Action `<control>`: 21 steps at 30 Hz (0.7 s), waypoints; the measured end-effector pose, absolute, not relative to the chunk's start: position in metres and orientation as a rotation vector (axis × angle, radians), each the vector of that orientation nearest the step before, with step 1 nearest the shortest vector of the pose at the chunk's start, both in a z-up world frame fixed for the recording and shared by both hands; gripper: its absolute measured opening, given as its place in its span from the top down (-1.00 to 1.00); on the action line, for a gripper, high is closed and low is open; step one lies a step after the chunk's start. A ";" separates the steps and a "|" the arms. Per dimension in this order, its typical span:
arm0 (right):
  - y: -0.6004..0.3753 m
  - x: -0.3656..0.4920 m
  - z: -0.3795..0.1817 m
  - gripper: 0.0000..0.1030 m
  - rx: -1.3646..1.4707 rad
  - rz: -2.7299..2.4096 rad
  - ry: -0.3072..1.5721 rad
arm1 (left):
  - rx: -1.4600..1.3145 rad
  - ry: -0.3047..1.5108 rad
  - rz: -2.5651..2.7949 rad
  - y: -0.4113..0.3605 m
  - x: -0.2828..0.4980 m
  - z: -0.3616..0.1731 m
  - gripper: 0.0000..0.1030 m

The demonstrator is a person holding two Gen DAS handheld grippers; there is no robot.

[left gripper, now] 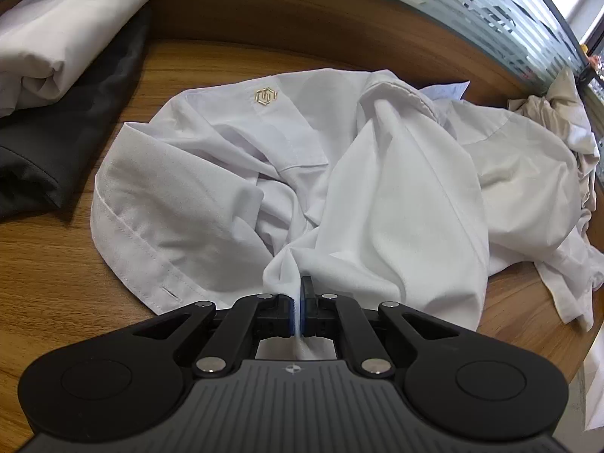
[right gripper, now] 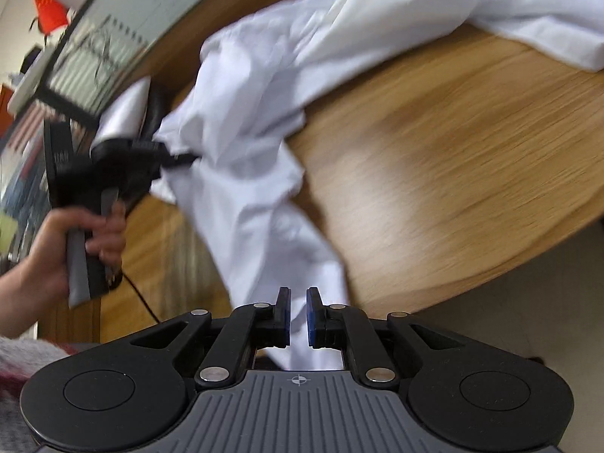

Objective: Fold clothes

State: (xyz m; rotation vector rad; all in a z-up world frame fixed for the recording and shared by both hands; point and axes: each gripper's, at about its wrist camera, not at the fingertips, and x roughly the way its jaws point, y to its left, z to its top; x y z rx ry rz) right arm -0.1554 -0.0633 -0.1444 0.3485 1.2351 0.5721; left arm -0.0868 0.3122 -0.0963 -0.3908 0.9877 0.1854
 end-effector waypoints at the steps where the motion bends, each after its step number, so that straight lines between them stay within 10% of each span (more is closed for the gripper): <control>1: -0.059 -0.155 -0.149 0.77 0.347 0.579 1.250 | -0.385 0.990 0.186 0.312 -0.087 -0.096 0.91; 7: -0.054 -0.154 -0.160 0.41 0.417 0.513 1.285 | -0.361 1.000 0.183 0.310 -0.085 -0.098 0.90; 21: -0.041 -0.147 -0.173 0.92 0.456 0.428 1.299 | -0.351 1.013 0.193 0.309 -0.086 -0.105 0.90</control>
